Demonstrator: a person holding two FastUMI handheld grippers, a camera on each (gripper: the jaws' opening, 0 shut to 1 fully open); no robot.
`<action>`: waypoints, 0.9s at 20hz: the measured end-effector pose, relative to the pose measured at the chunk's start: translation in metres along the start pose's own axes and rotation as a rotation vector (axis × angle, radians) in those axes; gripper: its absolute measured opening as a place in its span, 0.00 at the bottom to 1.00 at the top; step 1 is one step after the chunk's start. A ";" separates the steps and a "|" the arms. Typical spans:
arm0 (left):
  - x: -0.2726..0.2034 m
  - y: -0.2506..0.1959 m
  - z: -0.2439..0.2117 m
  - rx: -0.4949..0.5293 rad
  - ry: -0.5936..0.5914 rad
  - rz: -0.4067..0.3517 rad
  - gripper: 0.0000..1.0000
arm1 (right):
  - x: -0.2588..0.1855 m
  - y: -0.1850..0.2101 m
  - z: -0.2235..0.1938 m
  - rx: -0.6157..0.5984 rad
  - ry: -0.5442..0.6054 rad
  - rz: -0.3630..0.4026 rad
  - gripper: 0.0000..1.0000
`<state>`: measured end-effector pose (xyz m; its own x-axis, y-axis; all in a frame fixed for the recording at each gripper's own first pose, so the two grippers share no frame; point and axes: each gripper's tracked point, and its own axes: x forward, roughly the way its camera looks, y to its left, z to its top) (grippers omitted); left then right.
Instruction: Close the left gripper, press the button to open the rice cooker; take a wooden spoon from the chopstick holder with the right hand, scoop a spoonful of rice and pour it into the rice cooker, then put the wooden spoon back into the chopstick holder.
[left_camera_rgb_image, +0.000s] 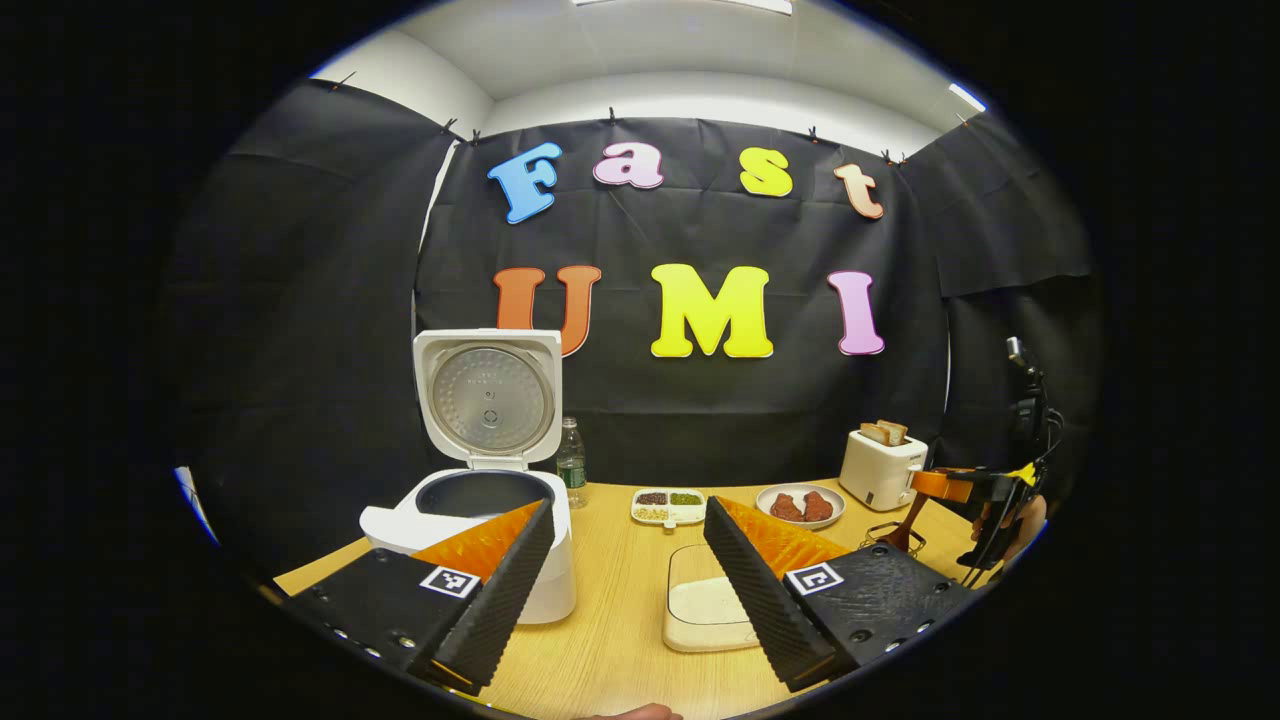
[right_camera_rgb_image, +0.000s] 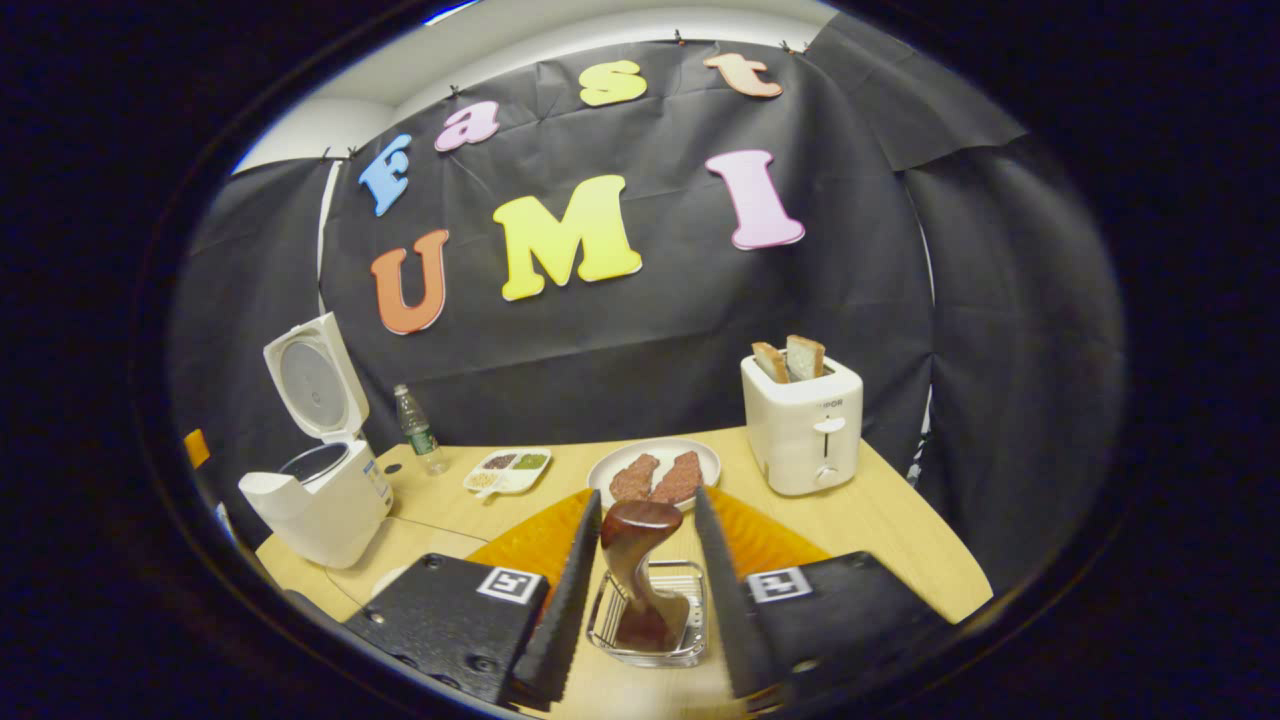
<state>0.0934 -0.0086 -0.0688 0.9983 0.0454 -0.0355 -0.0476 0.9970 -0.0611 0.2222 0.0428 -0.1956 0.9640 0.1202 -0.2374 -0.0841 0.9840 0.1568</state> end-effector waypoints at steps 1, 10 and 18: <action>0.001 0.004 0.000 0.002 0.004 0.010 0.96 | -0.003 -0.005 0.009 -0.020 -0.031 -0.030 0.83; 0.019 0.045 0.024 -0.032 0.011 0.052 0.96 | -0.055 0.004 0.052 -0.105 -0.165 -0.061 0.96; 0.048 0.092 0.087 -0.008 -0.039 0.069 0.95 | -0.080 0.028 0.055 -0.148 -0.153 -0.014 1.00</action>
<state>0.1398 0.0903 0.0106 0.9932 0.1167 -0.0010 -0.1165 0.9909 -0.0676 0.1569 0.0538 -0.1198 0.9914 0.0967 -0.0885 -0.0962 0.9953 0.0097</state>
